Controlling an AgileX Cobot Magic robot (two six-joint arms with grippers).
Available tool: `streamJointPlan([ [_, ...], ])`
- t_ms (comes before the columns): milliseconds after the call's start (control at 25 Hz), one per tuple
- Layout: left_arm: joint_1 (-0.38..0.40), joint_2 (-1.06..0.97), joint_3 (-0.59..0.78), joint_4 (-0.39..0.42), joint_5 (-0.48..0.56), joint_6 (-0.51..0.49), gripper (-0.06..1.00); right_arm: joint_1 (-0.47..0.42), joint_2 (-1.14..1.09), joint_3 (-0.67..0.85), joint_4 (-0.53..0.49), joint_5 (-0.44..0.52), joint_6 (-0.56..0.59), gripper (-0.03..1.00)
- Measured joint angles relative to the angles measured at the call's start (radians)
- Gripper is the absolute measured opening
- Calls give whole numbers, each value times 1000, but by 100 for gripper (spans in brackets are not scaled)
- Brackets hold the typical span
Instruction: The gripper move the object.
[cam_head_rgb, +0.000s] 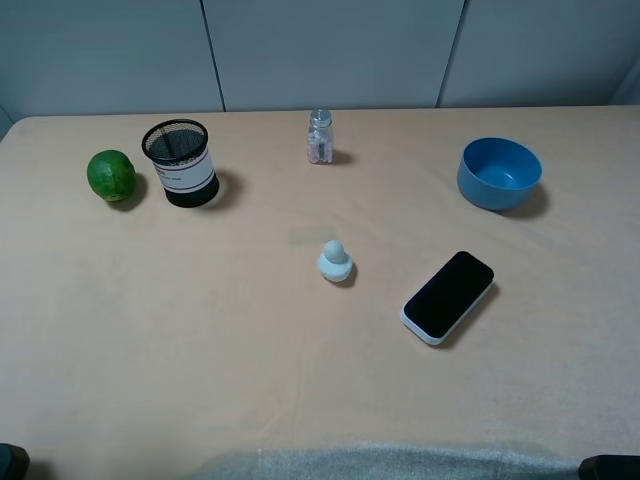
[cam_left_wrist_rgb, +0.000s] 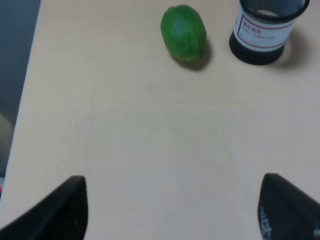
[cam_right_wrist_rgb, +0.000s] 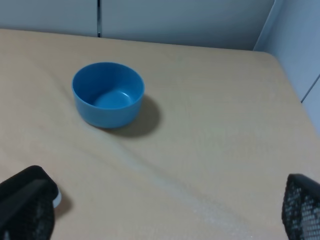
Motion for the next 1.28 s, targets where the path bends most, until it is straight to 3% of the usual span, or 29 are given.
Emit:
streamJointPlan([
  [720,42,-235,80,-12,28,0,77,0,0,0,0,0,0,69],
  [1280,42,-243,84,-8,34,0,77,0,0,0,0,0,0,69],
])
